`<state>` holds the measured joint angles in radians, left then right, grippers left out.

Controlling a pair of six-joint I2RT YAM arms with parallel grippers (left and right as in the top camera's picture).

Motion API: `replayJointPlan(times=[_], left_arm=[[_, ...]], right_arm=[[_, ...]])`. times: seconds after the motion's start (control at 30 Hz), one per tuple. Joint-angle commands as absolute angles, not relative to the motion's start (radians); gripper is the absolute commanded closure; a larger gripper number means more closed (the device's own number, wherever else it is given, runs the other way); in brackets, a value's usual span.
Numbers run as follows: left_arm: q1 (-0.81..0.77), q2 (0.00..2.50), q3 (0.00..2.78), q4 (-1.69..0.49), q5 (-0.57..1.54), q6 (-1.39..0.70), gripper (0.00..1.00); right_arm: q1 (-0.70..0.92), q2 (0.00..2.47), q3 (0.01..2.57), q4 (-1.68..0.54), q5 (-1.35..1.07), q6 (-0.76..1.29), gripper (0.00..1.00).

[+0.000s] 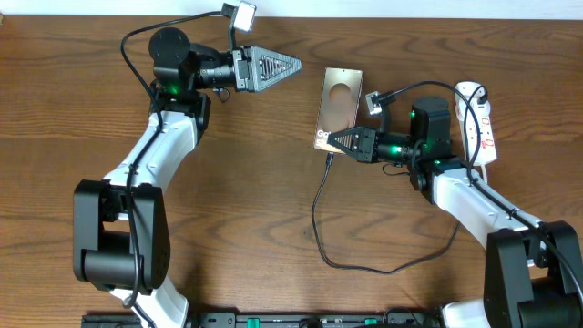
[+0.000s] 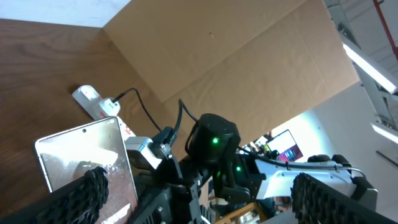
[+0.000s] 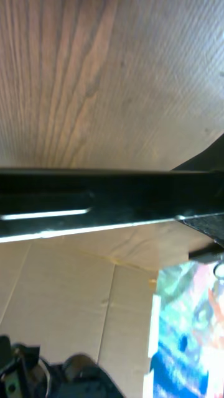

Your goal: Plug charger to phone and switch on socket

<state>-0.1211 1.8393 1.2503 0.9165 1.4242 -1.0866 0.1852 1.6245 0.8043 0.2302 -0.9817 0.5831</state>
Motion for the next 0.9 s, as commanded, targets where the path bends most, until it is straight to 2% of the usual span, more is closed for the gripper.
replayJointPlan(times=[0.0, 0.87], left_arm=[[-0.121, 1.823, 1.258, 0.922, 1.452, -1.070, 0.05], [-0.121, 1.823, 1.258, 0.922, 1.452, -1.070, 0.04]], right_arm=[[0.185, 1.648, 0.817, 0.234, -0.970, 0.492, 0.99], [0.265, 2.004, 0.817, 0.394, -0.959, 0.493, 0.99]])
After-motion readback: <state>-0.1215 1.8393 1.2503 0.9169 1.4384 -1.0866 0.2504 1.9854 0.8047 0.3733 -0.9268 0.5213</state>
